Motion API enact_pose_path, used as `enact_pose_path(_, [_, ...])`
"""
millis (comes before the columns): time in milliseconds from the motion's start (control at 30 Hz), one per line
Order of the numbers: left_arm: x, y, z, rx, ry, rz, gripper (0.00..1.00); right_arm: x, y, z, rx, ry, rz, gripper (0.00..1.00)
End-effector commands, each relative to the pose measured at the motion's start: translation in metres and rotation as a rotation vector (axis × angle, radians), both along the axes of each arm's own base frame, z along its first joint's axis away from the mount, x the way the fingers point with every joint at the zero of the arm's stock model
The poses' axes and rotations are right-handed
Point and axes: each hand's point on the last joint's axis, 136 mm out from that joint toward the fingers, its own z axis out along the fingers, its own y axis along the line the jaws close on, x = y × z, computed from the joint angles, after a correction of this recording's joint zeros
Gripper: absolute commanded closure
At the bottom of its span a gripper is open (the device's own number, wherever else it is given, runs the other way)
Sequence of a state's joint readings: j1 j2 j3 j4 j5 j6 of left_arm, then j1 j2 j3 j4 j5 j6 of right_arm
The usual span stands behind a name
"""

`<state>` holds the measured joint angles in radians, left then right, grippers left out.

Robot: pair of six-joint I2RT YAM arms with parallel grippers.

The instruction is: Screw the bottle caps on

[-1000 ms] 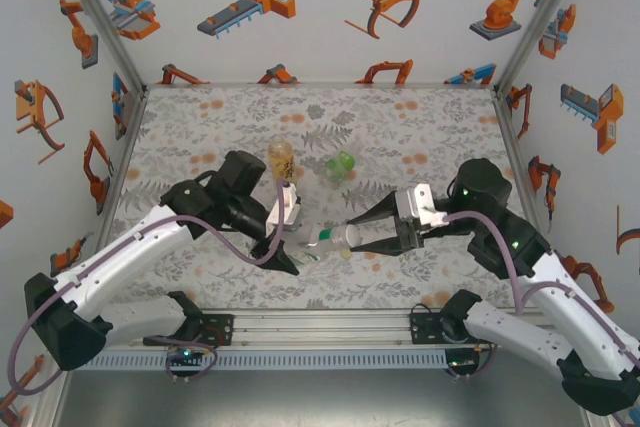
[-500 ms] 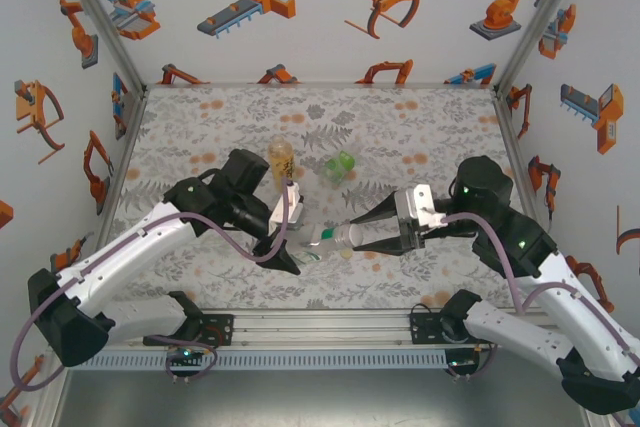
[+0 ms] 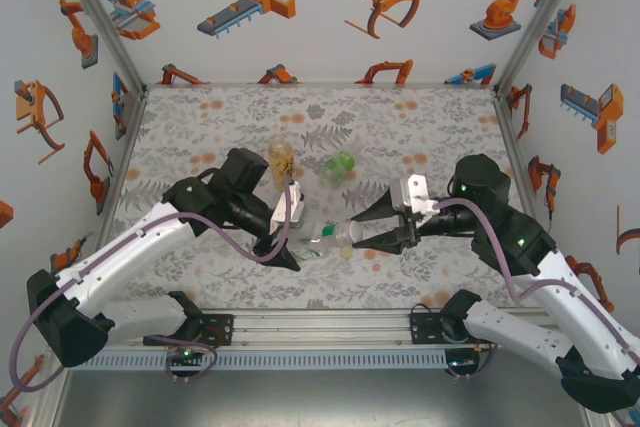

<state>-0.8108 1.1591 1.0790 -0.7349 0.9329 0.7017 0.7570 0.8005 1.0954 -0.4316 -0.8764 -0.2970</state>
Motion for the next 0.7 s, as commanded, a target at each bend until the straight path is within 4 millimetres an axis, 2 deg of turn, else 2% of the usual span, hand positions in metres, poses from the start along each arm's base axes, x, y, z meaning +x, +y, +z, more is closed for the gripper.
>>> enact_pose_path(0, [0.014, -0.005, 0.013, -0.037, -0.054, 0.065, 1.00, 0.009, 0.004, -0.001, -0.009, 0.090, -0.055, 1.00])
enact_pose_path(233, [0.026, -0.004, 0.014, -0.049, -0.114, 0.143, 1.00, 0.036, 0.008, -0.009, -0.014, 0.183, -0.200, 1.00])
enact_pose_path(467, [0.050, -0.002, 0.005, 0.016, -0.174, 0.257, 1.00, 0.068, 0.009, -0.022, -0.009, 0.321, -0.373, 1.00])
enact_pose_path(667, [0.056, 0.001, 0.010, -0.014, -0.229, 0.300, 1.00, 0.093, 0.010, -0.028, 0.054, 0.471, -0.503, 1.00])
